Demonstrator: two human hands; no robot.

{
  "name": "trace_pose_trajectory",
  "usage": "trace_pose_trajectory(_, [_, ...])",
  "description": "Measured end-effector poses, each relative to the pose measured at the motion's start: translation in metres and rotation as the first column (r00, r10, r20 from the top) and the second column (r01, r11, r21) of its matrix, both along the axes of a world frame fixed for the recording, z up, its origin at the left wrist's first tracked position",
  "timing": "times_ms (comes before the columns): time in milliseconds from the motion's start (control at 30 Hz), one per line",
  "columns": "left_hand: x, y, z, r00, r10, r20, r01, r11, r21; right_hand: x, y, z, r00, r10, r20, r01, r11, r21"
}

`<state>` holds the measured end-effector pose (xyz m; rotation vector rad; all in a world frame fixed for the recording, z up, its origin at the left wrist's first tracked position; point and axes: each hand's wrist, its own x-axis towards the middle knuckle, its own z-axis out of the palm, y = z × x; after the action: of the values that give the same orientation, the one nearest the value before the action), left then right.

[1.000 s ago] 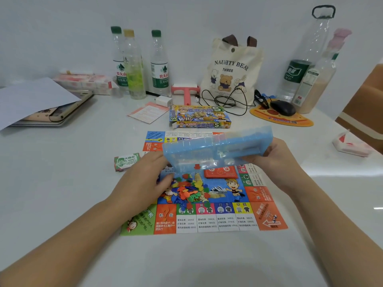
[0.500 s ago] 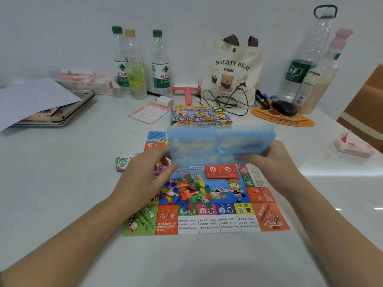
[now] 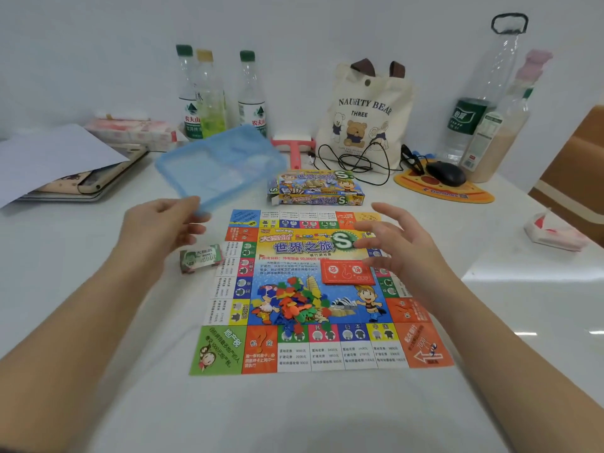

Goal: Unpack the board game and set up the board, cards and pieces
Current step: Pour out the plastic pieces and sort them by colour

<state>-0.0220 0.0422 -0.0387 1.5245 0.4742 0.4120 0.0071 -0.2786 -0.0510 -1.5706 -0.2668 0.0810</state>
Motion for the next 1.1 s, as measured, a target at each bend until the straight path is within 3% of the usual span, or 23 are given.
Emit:
trace_pose_trajectory(167, [0.027, 0.036, -0.015, 0.989, -0.016, -0.148, -0.011, 0.983, -0.183, 0.002, 0.008, -0.002, 1.0, -0.001, -0.029, 0.0, 0.999, -0.036])
trace_pose_trajectory(433, [0.062, 0.034, -0.017, 0.977, -0.082, -0.195, 0.036, 0.973, -0.23, 0.003, 0.009, -0.001, 1.0, 0.004, -0.014, -0.005, 0.999, -0.052])
trace_pose_trajectory(600, [0.068, 0.032, -0.01, 0.966, -0.013, -0.257, -0.02, 0.992, -0.125, 0.003, 0.009, 0.0, 1.0, 0.01, -0.012, -0.011, 0.998, -0.06])
trace_pose_trajectory(667, [0.066, 0.031, -0.009, 0.96, 0.066, -0.271, -0.062, 0.998, 0.023, 0.003, 0.01, 0.001, 1.0, 0.011, -0.006, -0.011, 0.996, -0.093])
trace_pose_trajectory(733, [0.06, 0.025, -0.004, 0.977, 0.103, -0.188, -0.055, 0.969, 0.242, 0.002, 0.01, 0.003, 1.0, 0.027, 0.006, -0.026, 0.991, -0.132])
trace_pose_trajectory(833, [0.04, -0.01, 0.01, 0.997, -0.06, -0.047, 0.076, 0.816, 0.574, 0.003, 0.009, 0.008, 0.994, 0.083, 0.07, -0.065, 0.972, -0.228])
trace_pose_trajectory(900, [0.015, -0.042, 0.012, 0.962, -0.263, -0.075, 0.237, 0.664, 0.709, -0.001, 0.011, 0.009, 0.985, 0.136, 0.105, -0.1, 0.95, -0.296])
trace_pose_trajectory(1000, [-0.024, -0.074, -0.005, 0.819, -0.545, -0.177, 0.429, 0.379, 0.82, -0.011, 0.015, -0.004, 0.964, 0.229, 0.139, -0.154, 0.898, -0.411])
trace_pose_trajectory(1100, [-0.037, -0.07, -0.018, 0.696, -0.663, -0.276, 0.485, 0.151, 0.861, -0.017, 0.019, -0.009, 0.944, 0.275, 0.179, -0.164, 0.869, -0.468])
